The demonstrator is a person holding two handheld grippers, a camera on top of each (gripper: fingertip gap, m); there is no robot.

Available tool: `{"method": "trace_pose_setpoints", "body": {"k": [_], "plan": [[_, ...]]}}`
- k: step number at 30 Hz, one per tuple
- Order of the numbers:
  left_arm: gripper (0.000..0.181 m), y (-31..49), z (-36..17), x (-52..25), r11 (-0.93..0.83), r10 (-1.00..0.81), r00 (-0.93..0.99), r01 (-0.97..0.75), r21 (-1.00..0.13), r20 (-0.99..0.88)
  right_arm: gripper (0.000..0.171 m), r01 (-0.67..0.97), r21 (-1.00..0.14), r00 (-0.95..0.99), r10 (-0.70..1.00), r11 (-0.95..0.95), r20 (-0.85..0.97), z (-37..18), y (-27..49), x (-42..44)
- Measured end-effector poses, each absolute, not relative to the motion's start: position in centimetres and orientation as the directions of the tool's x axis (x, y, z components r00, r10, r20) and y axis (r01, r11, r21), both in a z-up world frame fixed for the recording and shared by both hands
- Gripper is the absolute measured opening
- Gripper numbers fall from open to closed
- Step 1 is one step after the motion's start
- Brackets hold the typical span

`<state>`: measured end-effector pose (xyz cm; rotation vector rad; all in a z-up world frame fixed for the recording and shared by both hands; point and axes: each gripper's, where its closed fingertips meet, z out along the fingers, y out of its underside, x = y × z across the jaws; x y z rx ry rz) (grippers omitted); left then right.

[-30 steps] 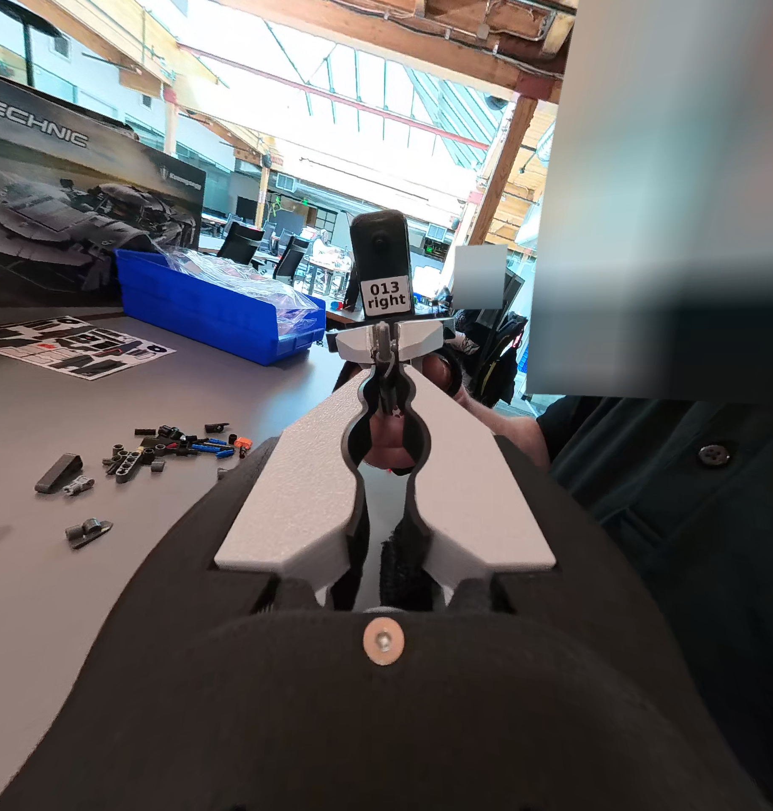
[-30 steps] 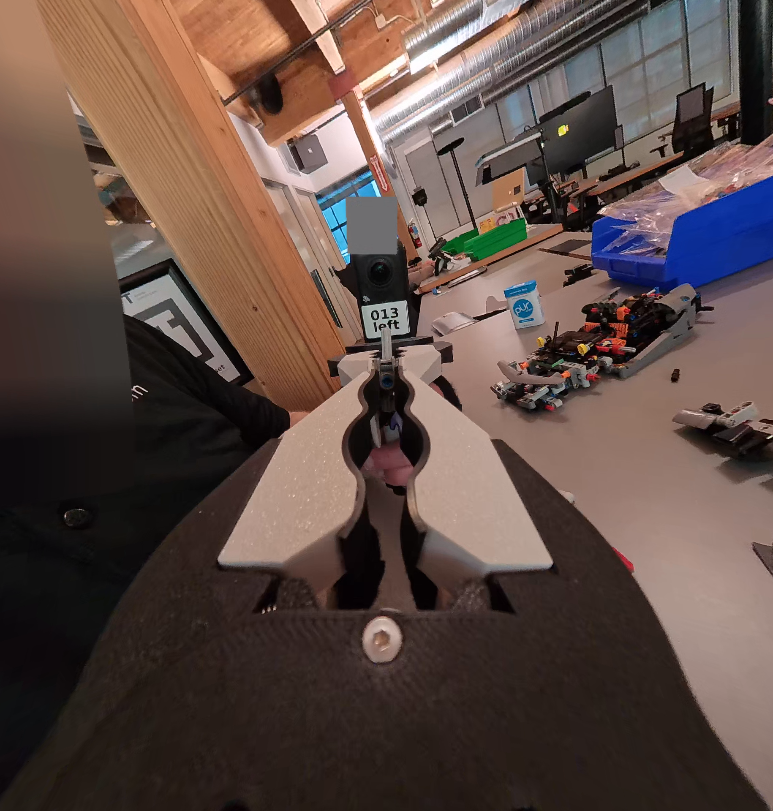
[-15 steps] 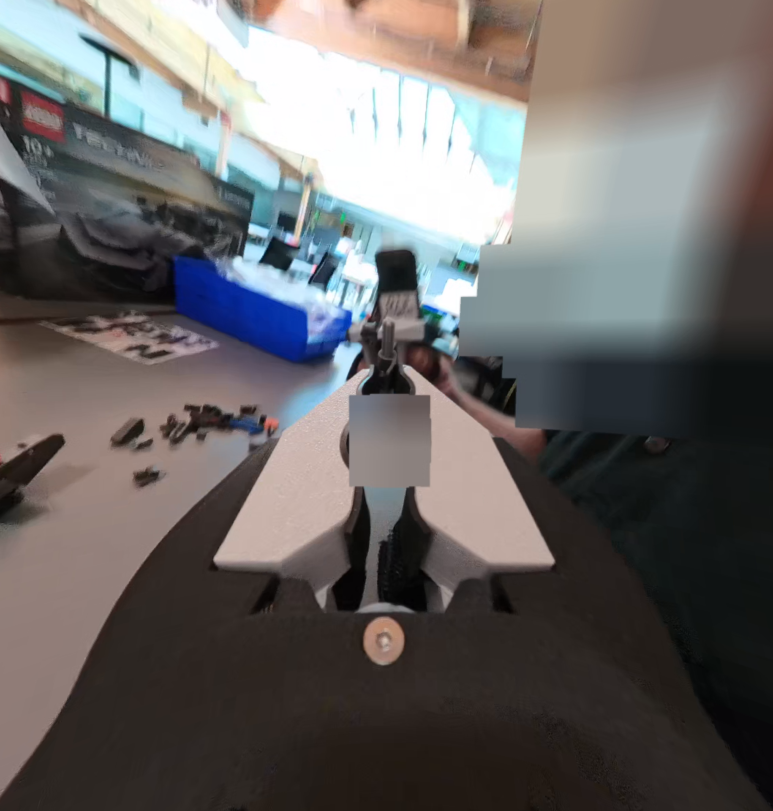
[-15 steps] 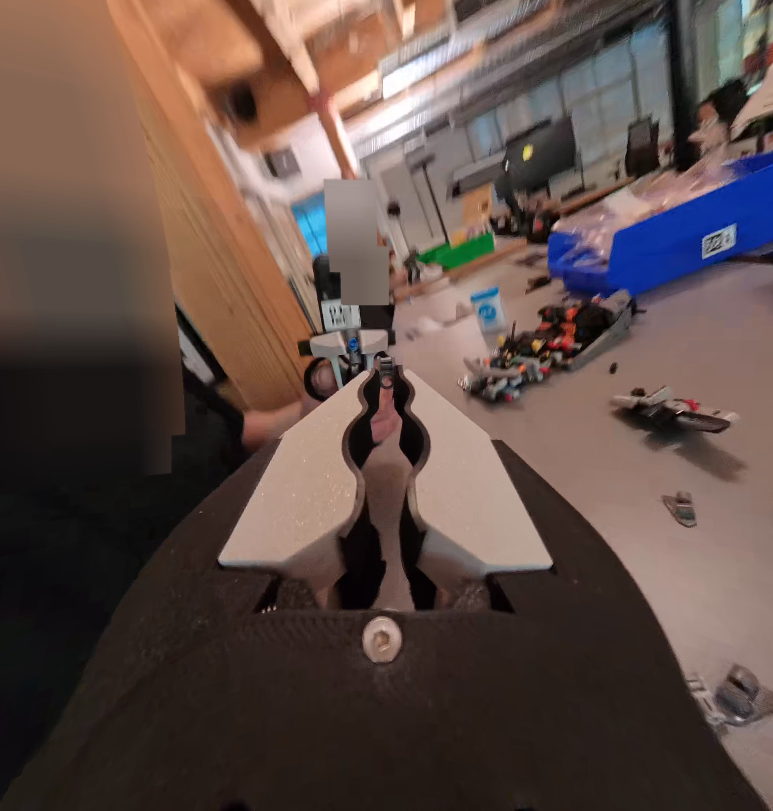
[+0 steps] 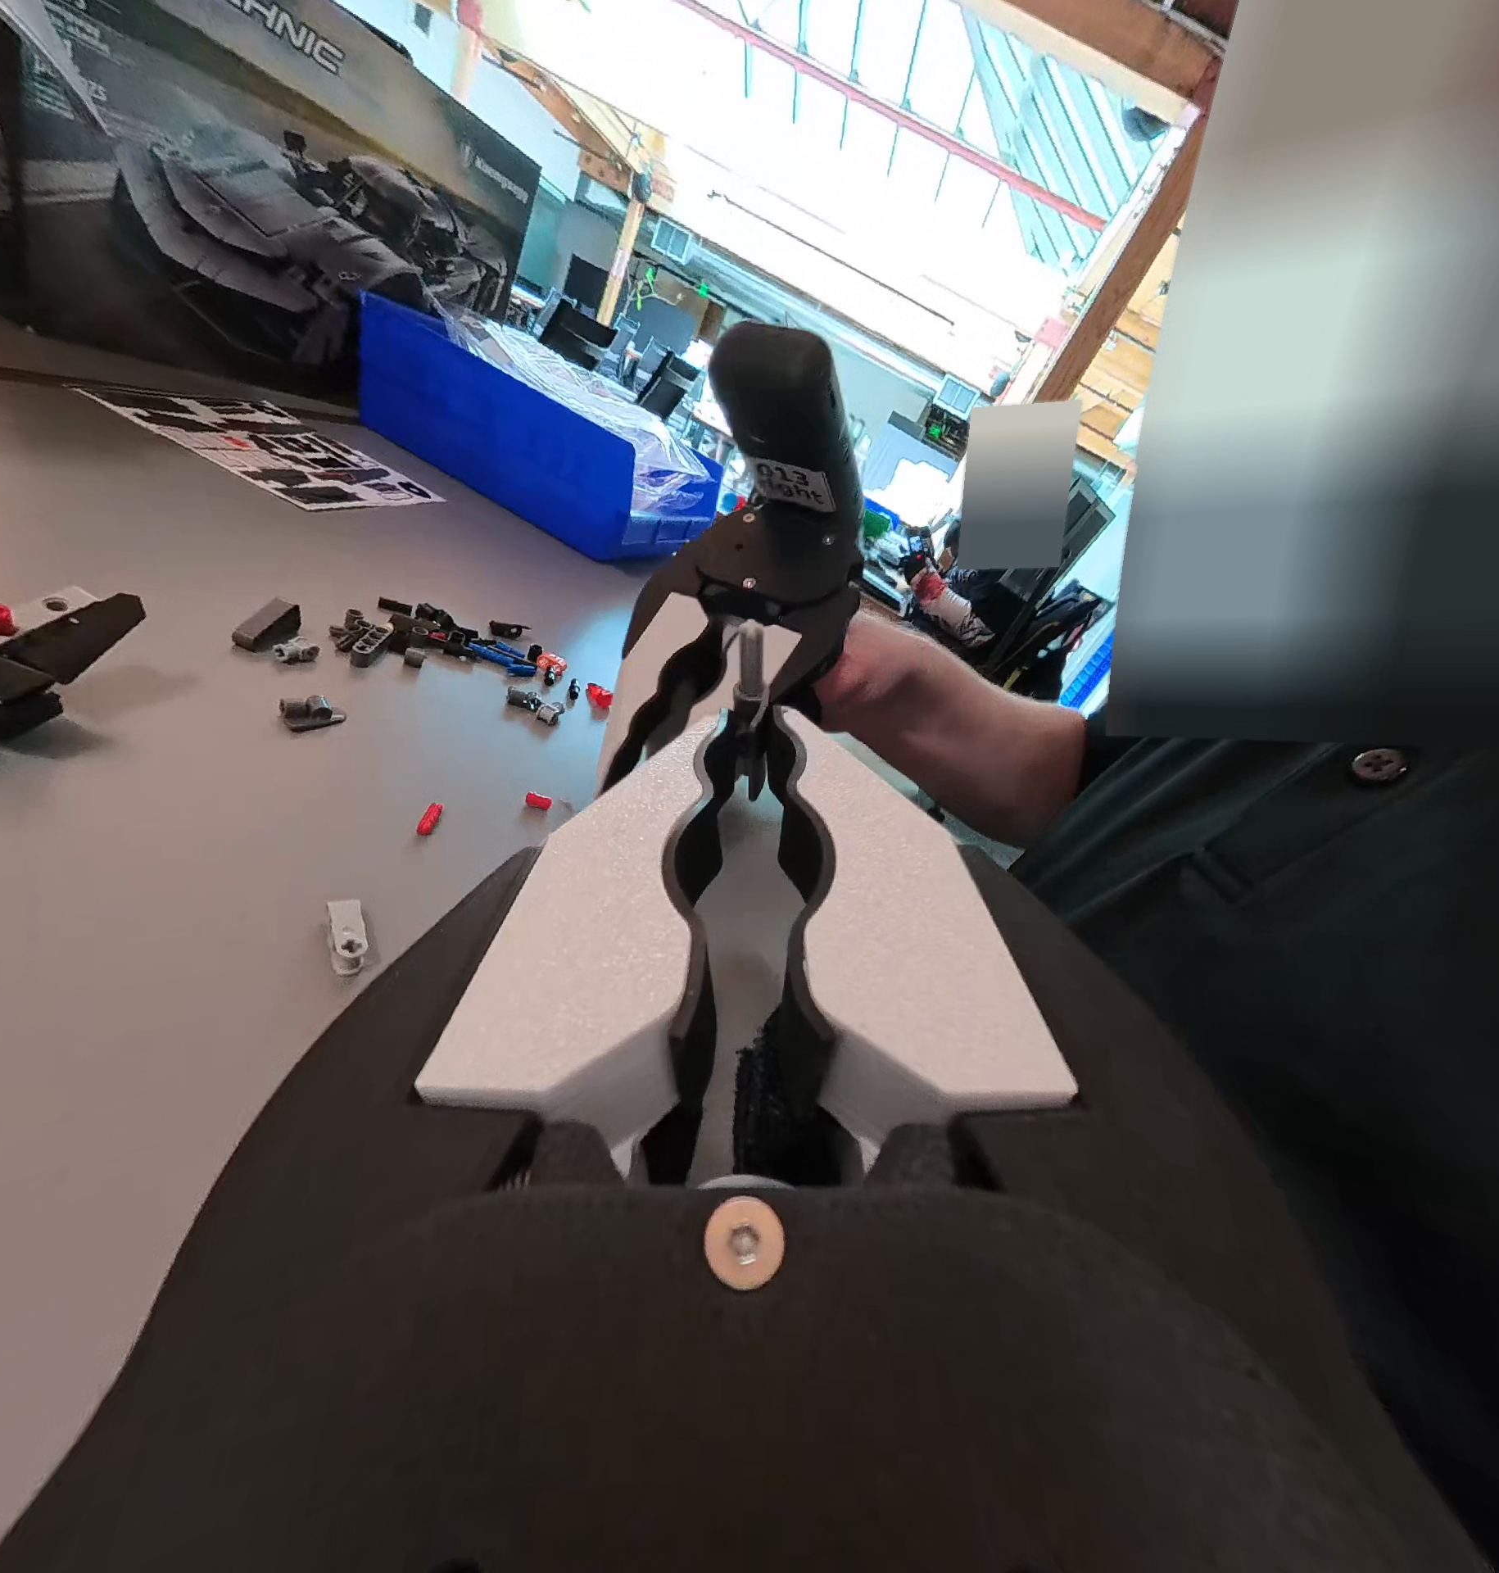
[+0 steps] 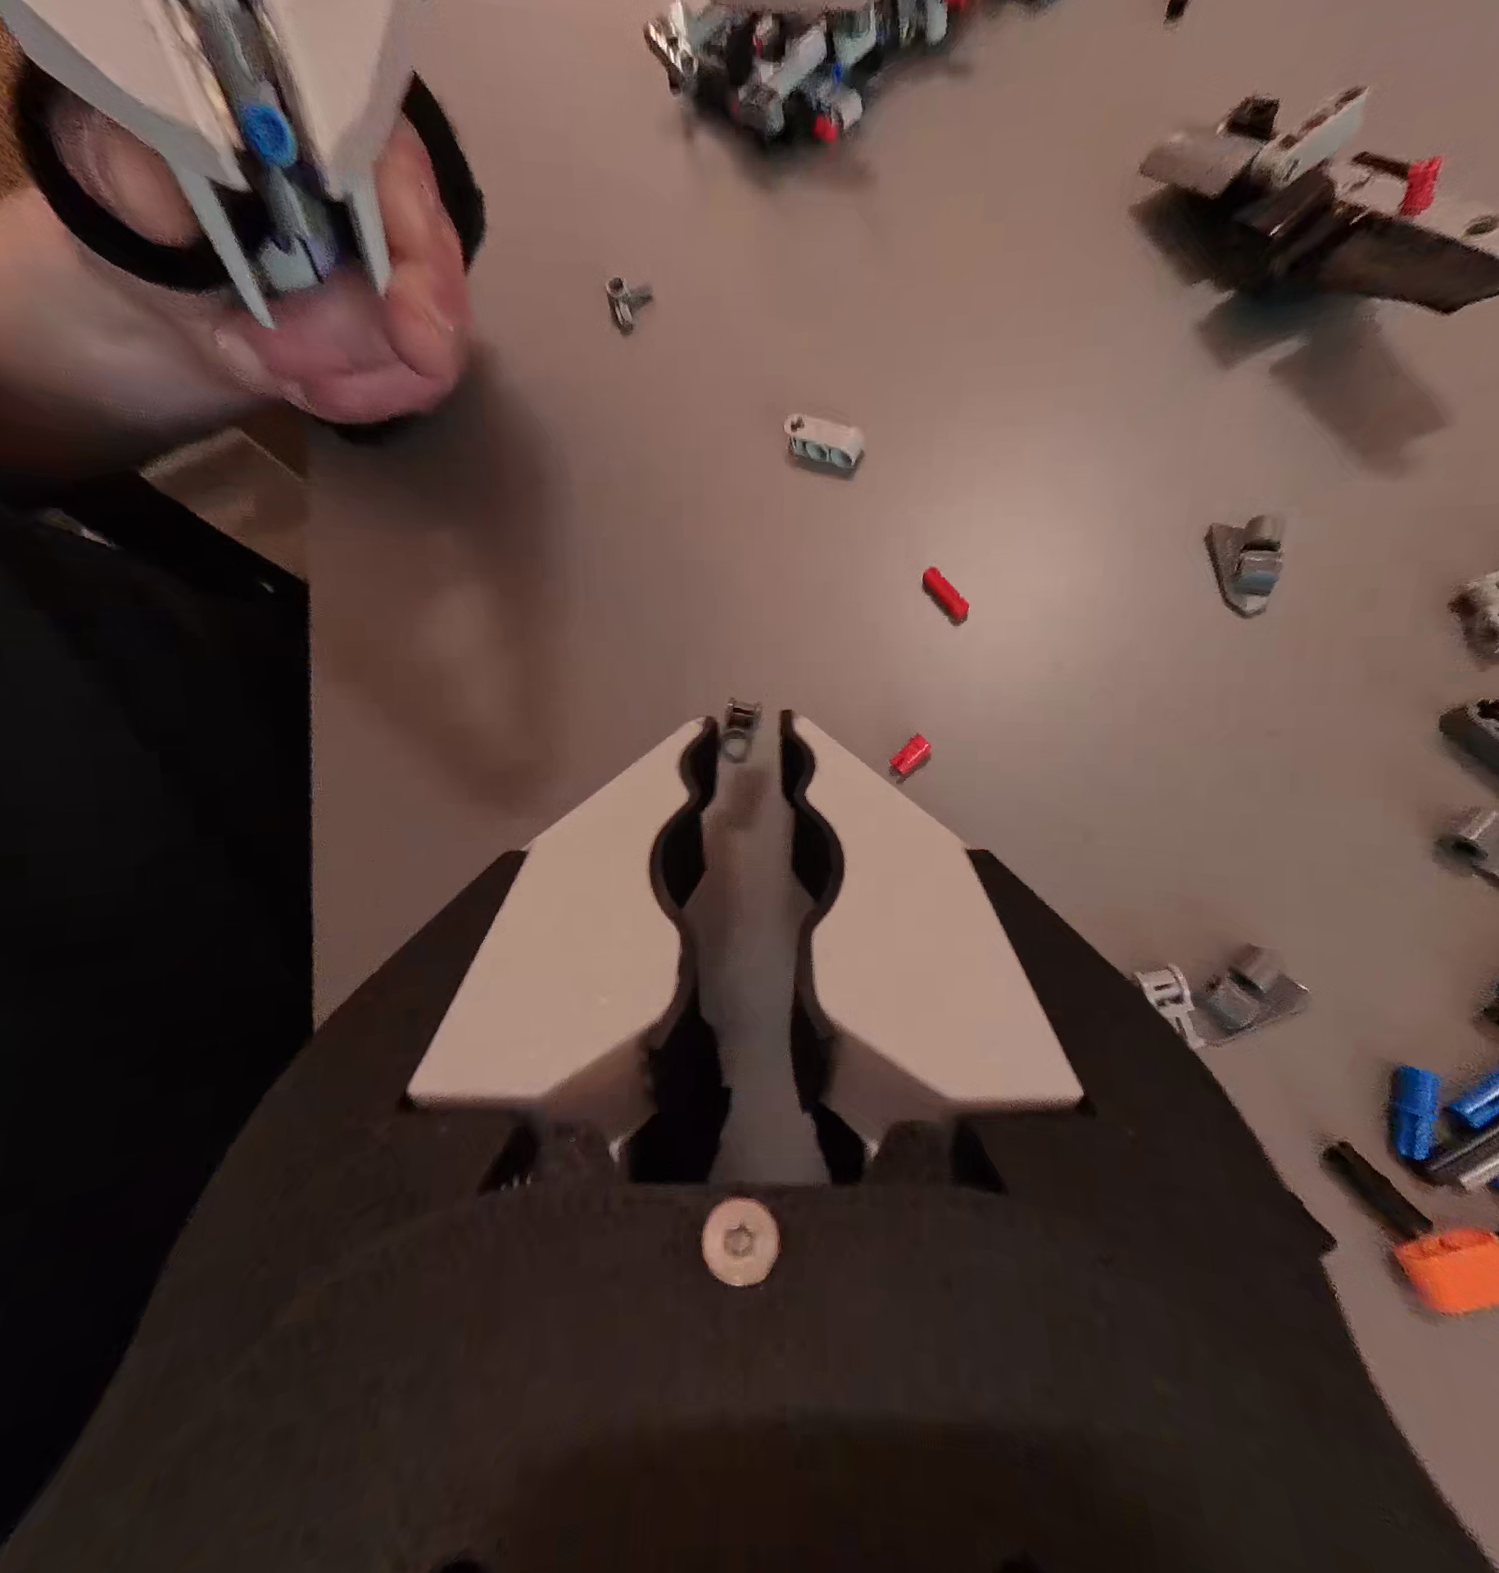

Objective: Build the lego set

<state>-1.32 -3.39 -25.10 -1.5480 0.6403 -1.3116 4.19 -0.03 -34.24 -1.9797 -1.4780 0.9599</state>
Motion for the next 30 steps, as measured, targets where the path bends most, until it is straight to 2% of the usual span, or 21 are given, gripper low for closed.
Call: {"method": "trace_pose_setpoints", "body": {"k": [3,5,10,12,14,17,22,24,27,28,30], "plan": [[0.005,-3.5,-25.2,-1.8,-0.401,-0.846,0.294,0.200,-0.894,0.445,0.033,0.700,-0.671,0.183,0.970,-0.245,-0.163,-35.8,0.2,4.7],[0.005,-3.6,-25.2,-1.9,-0.406,-0.844,0.291,0.202,-0.891,0.451,0.033,0.693,-0.680,0.189,0.970,-0.240,-0.151,-35.5,0.5,4.8],[0.006,-3.8,-25.4,-1.9,-0.415,-0.839,0.295,0.197,-0.888,0.458,0.021,0.686,-0.709,0.096,0.986,-0.165,-0.136,-32.0,-2.7,7.5],[0.005,-4.0,-25.5,-2.0,-0.414,-0.838,0.300,0.194,-0.889,0.456,0.023,0.696,-0.695,0.073,0.981,-0.178,-0.178,-31.5,-5.3,9.4],[0.005,-4.1,-25.6,-1.9,-0.416,-0.838,0.300,0.189,-0.889,0.456,0.023,0.698,-0.688,0.065,0.975,-0.198,-0.214,-31.9,-8.0,10.8],[0.005,-4.1,-25.7,-1.7,-0.423,-0.838,0.296,0.182,-0.888,0.459,0.024,0.693,-0.694,0.106,0.980,-0.195,-0.170,-33.2,-10.4,11.8],[0.005,-4.6,-26.0,-0.5,-0.430,-0.845,0.280,0.153,-0.890,0.456,0.023,0.651,-0.725,0.164,0.974,-0.225,-0.155,-34.2,-12.2,10.9],[0.005,-5.0,-26.0,-0.1,-0.430,-0.847,0.276,0.145,-0.891,0.454,0.021,0.674,-0.709,0.200,0.975,-0.207,-0.095,-35.1,-11.7,10.6],[0.005,-5.5,-26.0,-0.1,-0.427,-0.846,0.283,0.144,-0.893,0.451,0.015,0.710,-0.682,0.212,0.977,-0.172,-0.026,-36.1,-11.4,10.3],[0.005,-5.7,-26.0,-0.2,-0.427,-0.845,0.285,0.149,-0.892,0.452,0.005,0.709,-0.687,0.212,0.977,-0.159,-0.007,-36.1,-11.3,10.2],[0.005,-5.9,-25.9,-0.7,-0.423,-0.842,0.295,0.159,-0.892,0.452,0.005,0.698,-0.698,0.207,0.978,-0.161,-0.019,-36.0,-11.4,9.8]]}}
